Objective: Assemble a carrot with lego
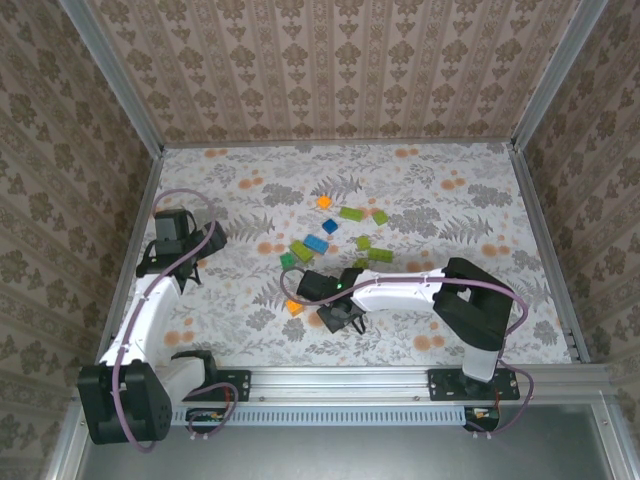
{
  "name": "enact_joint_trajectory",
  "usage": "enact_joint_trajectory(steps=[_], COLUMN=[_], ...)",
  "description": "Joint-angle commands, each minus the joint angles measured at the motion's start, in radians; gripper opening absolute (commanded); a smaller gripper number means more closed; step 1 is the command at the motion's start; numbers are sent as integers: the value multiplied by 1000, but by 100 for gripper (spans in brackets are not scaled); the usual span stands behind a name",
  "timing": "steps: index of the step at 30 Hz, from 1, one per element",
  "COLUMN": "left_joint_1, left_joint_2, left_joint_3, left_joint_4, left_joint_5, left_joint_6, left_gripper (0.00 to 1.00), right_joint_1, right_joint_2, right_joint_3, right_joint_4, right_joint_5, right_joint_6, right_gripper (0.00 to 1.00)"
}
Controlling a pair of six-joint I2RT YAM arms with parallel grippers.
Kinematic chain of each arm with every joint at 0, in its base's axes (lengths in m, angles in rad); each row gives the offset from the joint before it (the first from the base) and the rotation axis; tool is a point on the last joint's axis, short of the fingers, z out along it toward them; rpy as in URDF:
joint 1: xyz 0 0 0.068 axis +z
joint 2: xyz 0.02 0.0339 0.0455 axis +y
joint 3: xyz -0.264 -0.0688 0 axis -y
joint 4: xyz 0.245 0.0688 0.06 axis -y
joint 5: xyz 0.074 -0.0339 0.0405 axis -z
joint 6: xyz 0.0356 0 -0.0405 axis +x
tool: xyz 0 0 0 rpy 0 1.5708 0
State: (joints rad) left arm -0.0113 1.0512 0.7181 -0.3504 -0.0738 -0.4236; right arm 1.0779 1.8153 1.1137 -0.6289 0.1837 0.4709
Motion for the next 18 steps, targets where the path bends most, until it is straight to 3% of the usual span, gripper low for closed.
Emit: enact_joint_trajectory(steps=[1, 18], left_joint_1=[8, 8], left_joint_2=[6, 24], left_joint_3=[31, 33], left_joint_4=[19, 28], left_joint_5=[8, 14], left_joint_6=[0, 1], left_gripper=[100, 100], right_joint_1=[-6, -47], right_joint_2=[19, 24], right_joint_3=[29, 39], right_joint_4=[-5, 21], right_joint_5=[13, -32], right_joint_6=[-11, -36], right_gripper=[46, 46])
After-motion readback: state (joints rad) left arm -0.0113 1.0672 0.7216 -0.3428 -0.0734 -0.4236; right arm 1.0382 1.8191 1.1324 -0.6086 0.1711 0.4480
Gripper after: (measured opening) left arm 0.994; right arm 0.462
